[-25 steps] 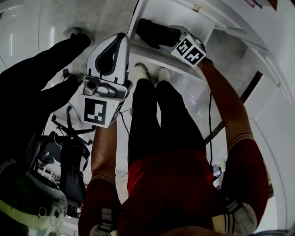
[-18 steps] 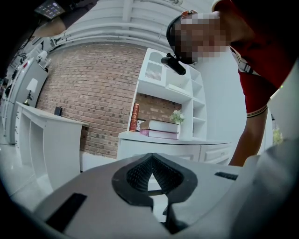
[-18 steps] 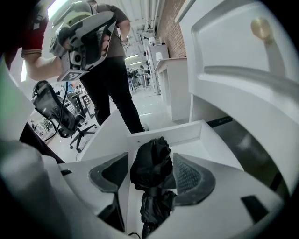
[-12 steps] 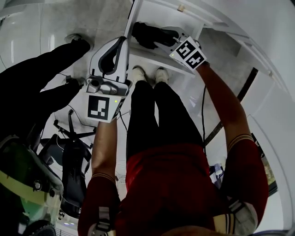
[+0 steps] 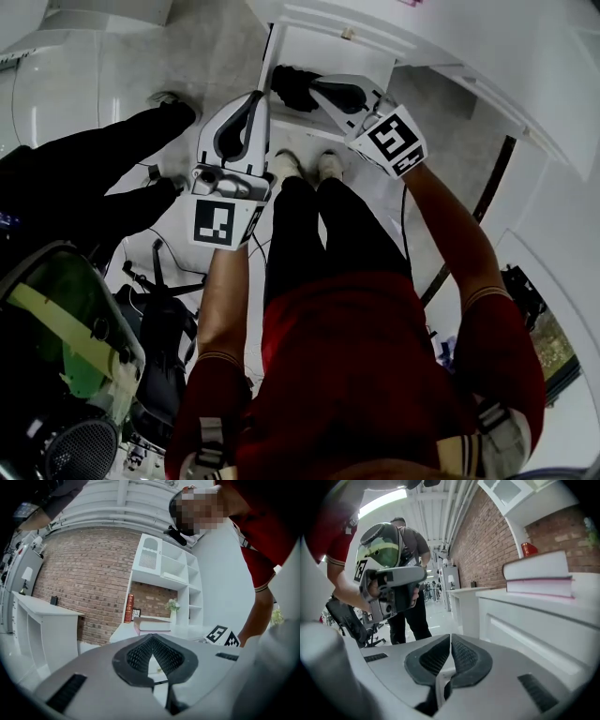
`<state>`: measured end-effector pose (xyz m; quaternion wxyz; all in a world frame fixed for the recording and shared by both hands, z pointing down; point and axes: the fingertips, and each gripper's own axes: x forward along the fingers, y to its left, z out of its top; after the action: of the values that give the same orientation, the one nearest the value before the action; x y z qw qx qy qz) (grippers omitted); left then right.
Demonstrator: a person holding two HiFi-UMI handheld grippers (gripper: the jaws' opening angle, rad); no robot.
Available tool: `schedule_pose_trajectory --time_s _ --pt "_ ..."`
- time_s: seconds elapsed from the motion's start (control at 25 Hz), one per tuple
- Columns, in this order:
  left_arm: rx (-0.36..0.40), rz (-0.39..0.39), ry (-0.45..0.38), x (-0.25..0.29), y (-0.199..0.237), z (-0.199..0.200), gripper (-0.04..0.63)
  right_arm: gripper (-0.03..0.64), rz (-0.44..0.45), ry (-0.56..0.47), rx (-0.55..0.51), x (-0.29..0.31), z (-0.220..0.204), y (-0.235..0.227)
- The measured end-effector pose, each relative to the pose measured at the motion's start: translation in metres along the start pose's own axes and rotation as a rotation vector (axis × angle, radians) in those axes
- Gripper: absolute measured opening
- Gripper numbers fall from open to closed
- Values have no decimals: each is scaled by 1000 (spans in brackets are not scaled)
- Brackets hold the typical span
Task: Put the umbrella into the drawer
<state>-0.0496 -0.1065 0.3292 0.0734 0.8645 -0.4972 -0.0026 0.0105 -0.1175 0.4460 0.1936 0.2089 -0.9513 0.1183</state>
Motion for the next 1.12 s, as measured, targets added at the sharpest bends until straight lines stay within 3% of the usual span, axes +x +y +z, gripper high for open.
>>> schedule_pose_trajectory --time_s 0.28,0.64,1.12 --pt "7 -30 -13 -13 -23 46 6 0 -37 -157 -33 -50 90 32" --pt "48 -74 -32 -43 -57 113 6 0 -104 -306 -41 -121 172 71" --pt "41 -124 -92 -95 -88 172 6 0 -151 -415 -73 -174 232 137"
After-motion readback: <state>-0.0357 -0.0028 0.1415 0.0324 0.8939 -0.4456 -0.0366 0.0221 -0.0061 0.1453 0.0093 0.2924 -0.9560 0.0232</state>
